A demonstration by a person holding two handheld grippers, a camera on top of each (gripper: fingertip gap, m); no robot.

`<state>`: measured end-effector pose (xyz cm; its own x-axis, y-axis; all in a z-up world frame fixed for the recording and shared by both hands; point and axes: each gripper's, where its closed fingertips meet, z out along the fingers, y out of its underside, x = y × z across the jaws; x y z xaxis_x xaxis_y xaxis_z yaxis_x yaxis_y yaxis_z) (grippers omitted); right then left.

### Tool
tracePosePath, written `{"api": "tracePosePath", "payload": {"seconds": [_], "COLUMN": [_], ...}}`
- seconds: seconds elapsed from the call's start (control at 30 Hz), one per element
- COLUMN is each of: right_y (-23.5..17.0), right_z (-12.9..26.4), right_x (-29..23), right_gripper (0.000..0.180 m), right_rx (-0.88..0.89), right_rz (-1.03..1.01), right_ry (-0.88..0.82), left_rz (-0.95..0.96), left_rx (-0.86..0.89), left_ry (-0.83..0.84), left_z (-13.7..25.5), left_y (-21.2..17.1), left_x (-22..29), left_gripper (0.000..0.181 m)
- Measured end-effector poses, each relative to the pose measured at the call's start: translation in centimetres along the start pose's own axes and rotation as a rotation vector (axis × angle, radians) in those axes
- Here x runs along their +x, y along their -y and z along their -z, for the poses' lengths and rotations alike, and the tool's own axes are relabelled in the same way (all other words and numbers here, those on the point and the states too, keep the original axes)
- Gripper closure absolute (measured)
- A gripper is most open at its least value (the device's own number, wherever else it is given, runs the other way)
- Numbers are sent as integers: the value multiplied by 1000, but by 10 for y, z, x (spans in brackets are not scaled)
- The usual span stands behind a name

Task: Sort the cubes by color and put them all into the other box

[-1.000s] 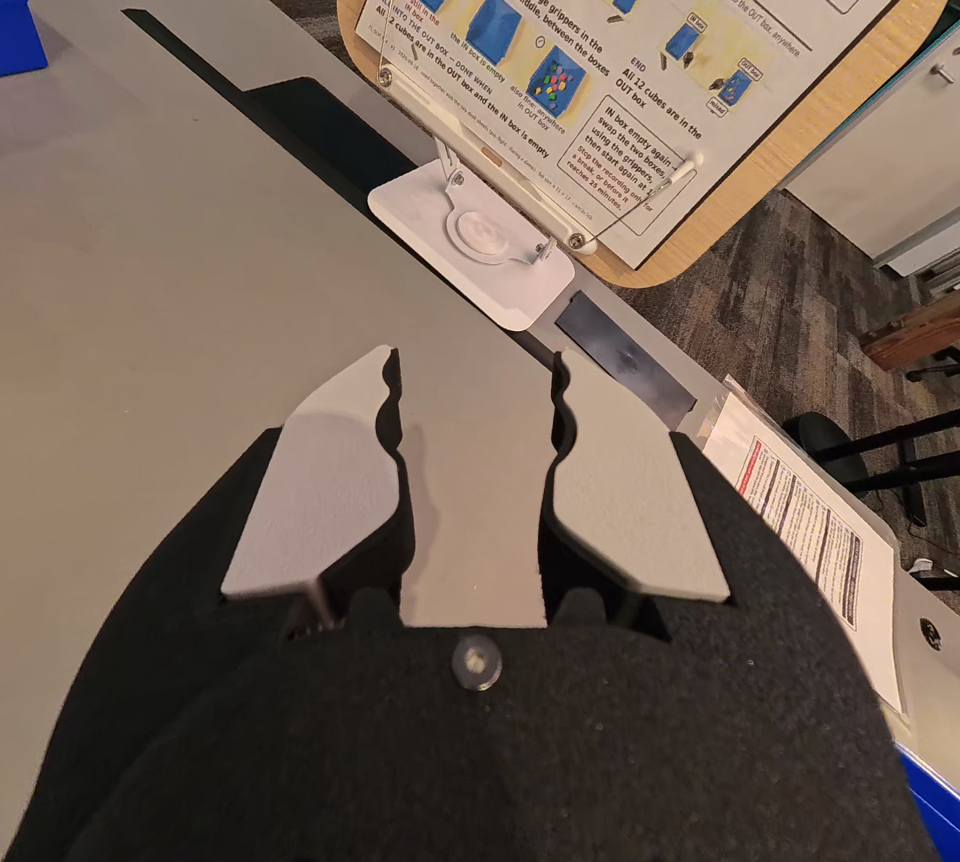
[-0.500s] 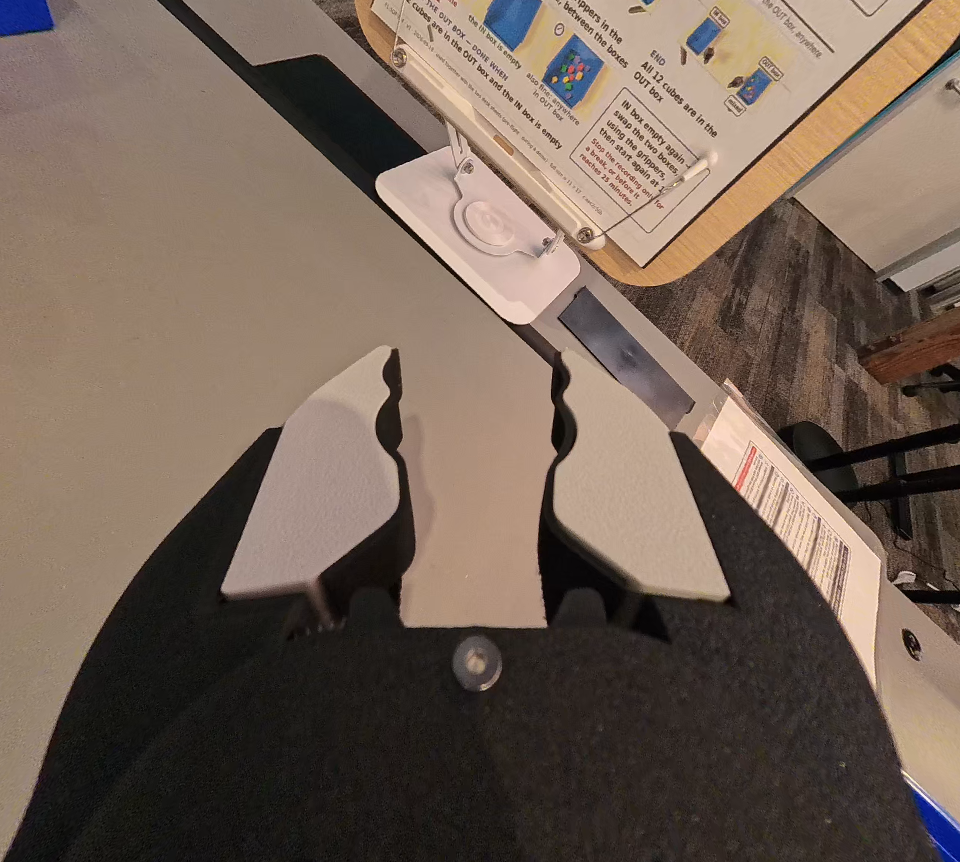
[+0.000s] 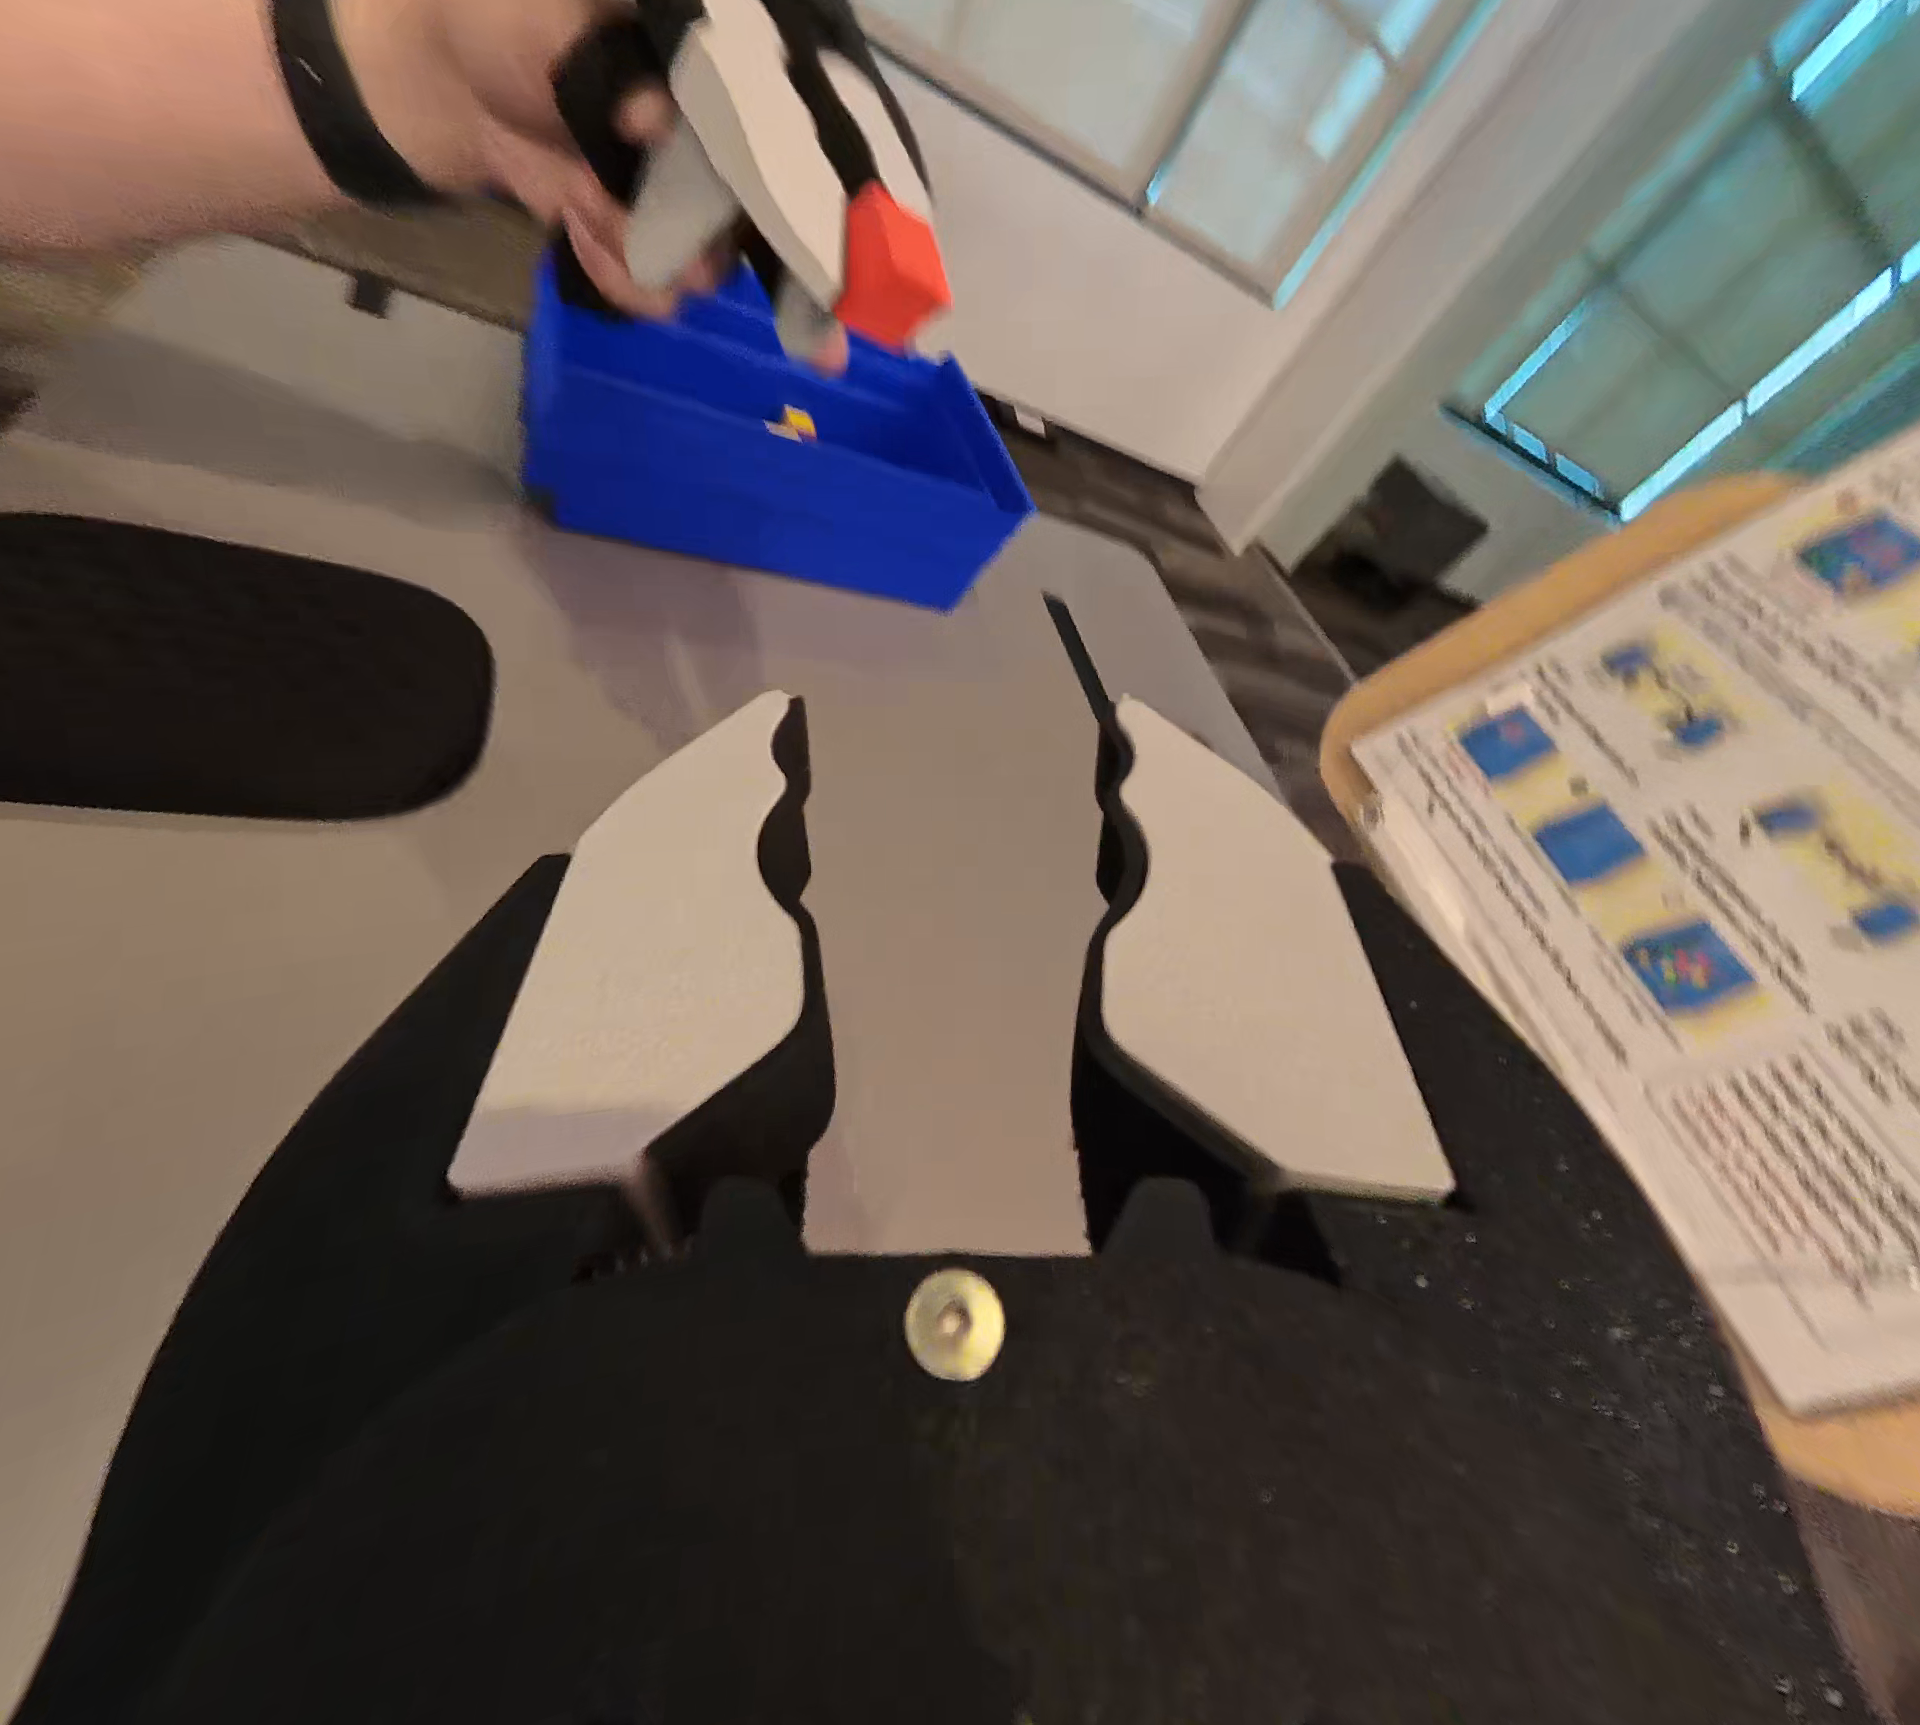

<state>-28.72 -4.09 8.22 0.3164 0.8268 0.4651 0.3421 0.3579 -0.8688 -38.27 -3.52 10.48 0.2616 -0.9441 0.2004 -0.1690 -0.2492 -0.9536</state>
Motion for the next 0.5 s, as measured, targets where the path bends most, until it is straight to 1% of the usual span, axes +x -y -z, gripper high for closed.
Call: {"api": "tracePosePath", "payload": {"seconds": [0.1, 0.2, 0.27, 0.37, 0.5], "right_y": [20, 29, 40, 50, 46], "right_z": [3, 7, 14, 25, 25], "right_x": [-17, -23, -21, -12, -14], "right_gripper": [128, 134, 138, 138, 138], "right_rx": [70, 79, 122, 152, 126], "right_rz": [89, 195, 243, 277, 283], "right_ry": [16, -22, -80, -162, -135], "left_rz": [115, 254, 312, 350, 376], "left_rx": [34, 46, 40, 18, 6], "left_ry": [-237, -394, -421, -435, -479], "left_z": [-37, -60, -71, -82, -88], "left_y": [7, 17, 20, 18, 19], "left_x": [44, 68, 69, 68, 75], "left_gripper": [159, 159, 159, 159, 159]}}
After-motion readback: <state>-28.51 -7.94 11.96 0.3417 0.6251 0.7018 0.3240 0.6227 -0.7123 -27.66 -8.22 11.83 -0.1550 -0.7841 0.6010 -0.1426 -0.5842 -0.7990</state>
